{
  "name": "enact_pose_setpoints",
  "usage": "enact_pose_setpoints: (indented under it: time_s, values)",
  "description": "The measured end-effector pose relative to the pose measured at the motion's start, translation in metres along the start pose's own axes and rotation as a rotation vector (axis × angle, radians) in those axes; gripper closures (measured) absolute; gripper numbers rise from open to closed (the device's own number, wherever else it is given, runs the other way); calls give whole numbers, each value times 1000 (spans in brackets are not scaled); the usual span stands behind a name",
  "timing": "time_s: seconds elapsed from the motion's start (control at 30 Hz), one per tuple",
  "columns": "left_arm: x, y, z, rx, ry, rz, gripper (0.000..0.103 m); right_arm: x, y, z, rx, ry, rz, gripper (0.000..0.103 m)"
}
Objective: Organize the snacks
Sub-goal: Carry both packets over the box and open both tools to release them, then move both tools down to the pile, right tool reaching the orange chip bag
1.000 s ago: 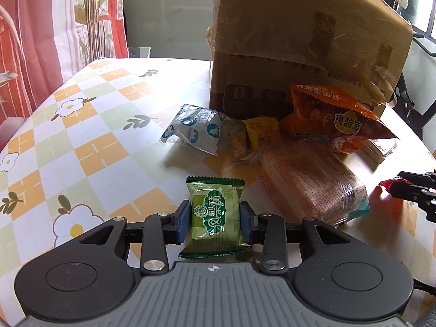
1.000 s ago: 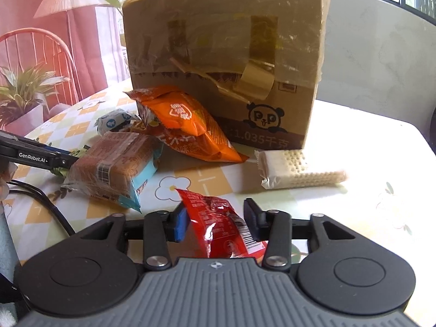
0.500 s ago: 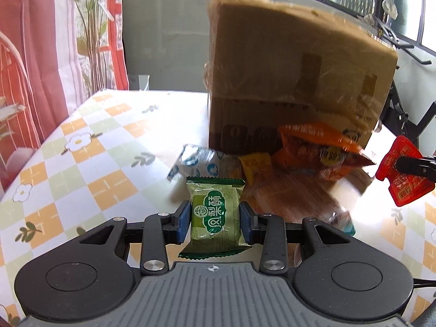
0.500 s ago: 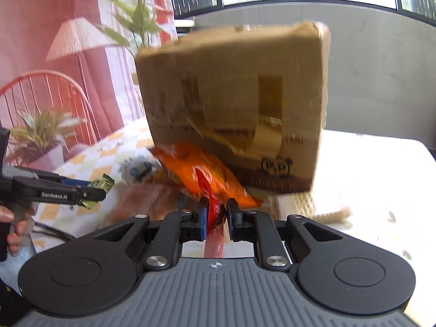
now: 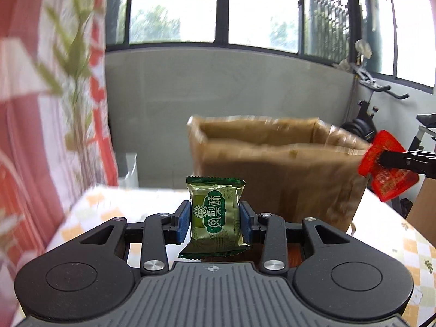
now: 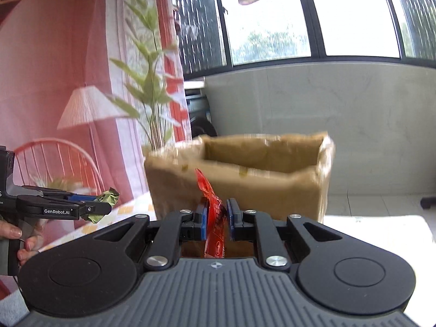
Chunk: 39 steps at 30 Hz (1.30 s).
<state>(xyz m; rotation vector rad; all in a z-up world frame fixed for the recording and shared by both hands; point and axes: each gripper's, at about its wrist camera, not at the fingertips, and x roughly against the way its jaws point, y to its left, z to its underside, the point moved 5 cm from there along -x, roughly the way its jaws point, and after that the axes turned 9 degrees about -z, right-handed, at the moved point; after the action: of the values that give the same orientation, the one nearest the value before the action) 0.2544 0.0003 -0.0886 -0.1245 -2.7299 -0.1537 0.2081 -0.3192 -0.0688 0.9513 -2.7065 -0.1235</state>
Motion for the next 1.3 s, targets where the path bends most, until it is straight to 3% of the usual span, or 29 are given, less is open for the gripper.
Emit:
enact_pose_setpoints:
  time_s: [0.13,0.3,0.5,0.57,0.63,0.73,1.1,1.3]
  values:
    - [-18,-23,-48,15,-56,74,63,-16,-11,-37,22,-49,8,88]
    - [-56,-64,-92,-20,-89,136,63,-47,-37,-60,21,-49,65,88]
    - [-114,-95,-102,-55,-14,135,63,-83,-74,-52,-110,-2,114,88]
    - [-130,-93,-98,-66,9,125,58,-89,-80,-47,-126,16,132,85]
    - [-135,-91,-97,-68,6,114,38,-90,-82,-43,-123,25,156,84]
    - [-136,-82,-95,-67,4,84,37,-85,-82,-40,-132,24,160,74]
    - [-84,-19,-82,-16,13,54,37,-47,-49,-29,-121,3,136,74]
    - [-53,19,-55,30,35,41,37,-28,-24,-13,-134,-7,121,63]
